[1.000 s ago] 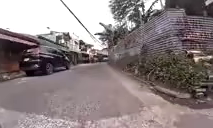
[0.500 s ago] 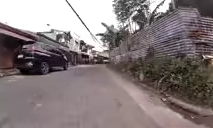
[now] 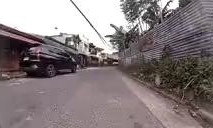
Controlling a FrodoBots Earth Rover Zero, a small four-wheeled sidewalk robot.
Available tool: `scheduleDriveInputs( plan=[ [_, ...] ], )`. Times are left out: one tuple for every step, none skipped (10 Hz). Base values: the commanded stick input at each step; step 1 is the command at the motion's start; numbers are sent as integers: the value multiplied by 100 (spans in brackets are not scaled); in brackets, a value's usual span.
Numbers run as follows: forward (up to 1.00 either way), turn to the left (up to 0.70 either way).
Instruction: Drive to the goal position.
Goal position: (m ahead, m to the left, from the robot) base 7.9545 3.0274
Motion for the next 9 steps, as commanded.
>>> scheduleDriveInputs(
  plan=[
    [100,0],
    [100,0],
    [100,0],
    [100,0],
    [100,0],
    [100,0],
    [100,0],
    [100,0],
    [100,0]
  ],
)
